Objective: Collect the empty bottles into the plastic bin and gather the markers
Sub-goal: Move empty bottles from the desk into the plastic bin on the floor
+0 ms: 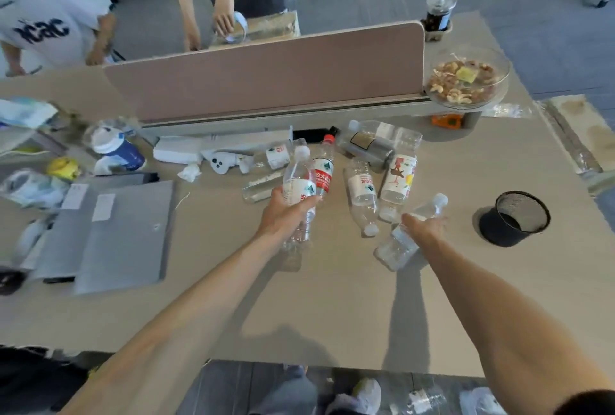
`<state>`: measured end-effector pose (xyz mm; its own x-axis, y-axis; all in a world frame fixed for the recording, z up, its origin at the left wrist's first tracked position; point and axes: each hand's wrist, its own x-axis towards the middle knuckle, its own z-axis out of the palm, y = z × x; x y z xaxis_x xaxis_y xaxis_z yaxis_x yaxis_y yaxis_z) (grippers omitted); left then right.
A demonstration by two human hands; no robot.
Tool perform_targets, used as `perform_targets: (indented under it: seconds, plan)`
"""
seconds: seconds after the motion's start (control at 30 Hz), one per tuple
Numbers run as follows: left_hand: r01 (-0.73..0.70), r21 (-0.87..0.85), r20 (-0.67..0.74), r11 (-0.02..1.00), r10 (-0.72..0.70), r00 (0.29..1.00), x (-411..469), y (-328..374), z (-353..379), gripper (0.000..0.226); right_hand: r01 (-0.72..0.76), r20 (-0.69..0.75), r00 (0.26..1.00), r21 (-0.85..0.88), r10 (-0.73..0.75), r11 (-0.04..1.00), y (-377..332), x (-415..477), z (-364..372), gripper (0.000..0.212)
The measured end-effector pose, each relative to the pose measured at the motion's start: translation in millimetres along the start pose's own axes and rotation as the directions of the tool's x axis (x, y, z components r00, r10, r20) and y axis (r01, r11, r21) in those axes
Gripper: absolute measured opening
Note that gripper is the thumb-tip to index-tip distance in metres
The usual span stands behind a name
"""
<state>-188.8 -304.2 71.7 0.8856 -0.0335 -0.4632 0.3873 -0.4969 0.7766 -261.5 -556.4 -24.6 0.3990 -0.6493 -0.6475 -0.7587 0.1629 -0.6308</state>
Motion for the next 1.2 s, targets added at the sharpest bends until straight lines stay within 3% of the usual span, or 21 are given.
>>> perform_targets:
  seconds: [0.1, 0.17, 0.33, 0.5, 0.6, 0.7, 0.77, 0.87, 1.03, 1.13, 1.2]
  plan:
    - [-0.022, -0.032, 0.022, 0.999, 0.022, 1.000, 0.6, -1.2, -3.6, 0.069, -0.007, 0.046, 0.999, 0.029, 0.006, 1.000, 7.3, -4.2, -9.6, 0.096]
    - [-0.023, -0.066, 0.054, 0.998, 0.027, 0.998, -1.0, -1.7, -2.4, 0.070, 0.041, 0.076, 0.996, 0.061, -0.046, 0.997, 10.8, -17.6, -14.3, 0.072]
    - [-0.054, -0.144, 0.185, 0.988, 0.080, 0.979, -2.5, -0.7, 14.2, 0.049, 0.209, 0.105, 0.965, 0.242, -0.240, 0.948, 16.3, -65.7, -24.3, 0.034]
    - [-0.075, -0.134, 0.402, 0.988, 0.124, 0.907, -5.9, 0.6, 43.7, 0.068, 0.193, 0.092, 0.963, 0.416, -0.252, 0.889, 26.0, -110.3, -41.1, 0.044]
    - [-0.131, -0.117, 0.524, 0.984, 0.173, 0.834, -20.1, 5.3, 60.9, 0.060, 0.231, -0.001, 0.963, 0.517, -0.269, 0.824, 35.4, -141.9, -52.0, 0.013]
    - [-0.187, -0.032, 0.673, 0.982, 0.159, 0.722, -48.7, 5.7, 80.2, 0.042, 0.243, -0.114, 0.969, 0.571, -0.217, 0.784, 57.3, -172.3, -66.3, 0.005]
    - [-0.240, 0.021, 0.766, 0.970, 0.139, 0.627, -79.7, 4.8, 90.5, 0.033, 0.237, -0.187, 0.970, 0.599, -0.154, 0.765, 80.1, -192.2, -79.7, 0.011]
    - [-0.299, 0.023, 0.856, 0.954, 0.136, 0.500, -118.0, -3.5, 119.6, 0.048, 0.251, -0.327, 0.944, 0.619, -0.046, 0.744, 121.7, -227.9, -103.9, 0.027]
    - [-0.393, 0.051, 0.936, 0.918, 0.094, 0.339, -190.1, -26.2, 164.6, 0.053, 0.245, -0.476, 0.865, 0.680, 0.162, 0.691, 209.0, -278.3, -145.4, 0.035]
    - [-0.471, 0.097, 0.960, 0.877, 0.041, 0.275, -228.2, -46.3, 191.4, 0.051, 0.209, -0.477, 0.836, 0.734, 0.271, 0.646, 267.4, -296.8, -166.5, 0.045]
    - [-0.509, 0.114, 0.964, 0.853, 0.030, 0.265, -251.8, -59.8, 210.8, 0.050, 0.190, -0.447, 0.834, 0.782, 0.323, 0.593, 305.5, -306.6, -179.7, 0.038]
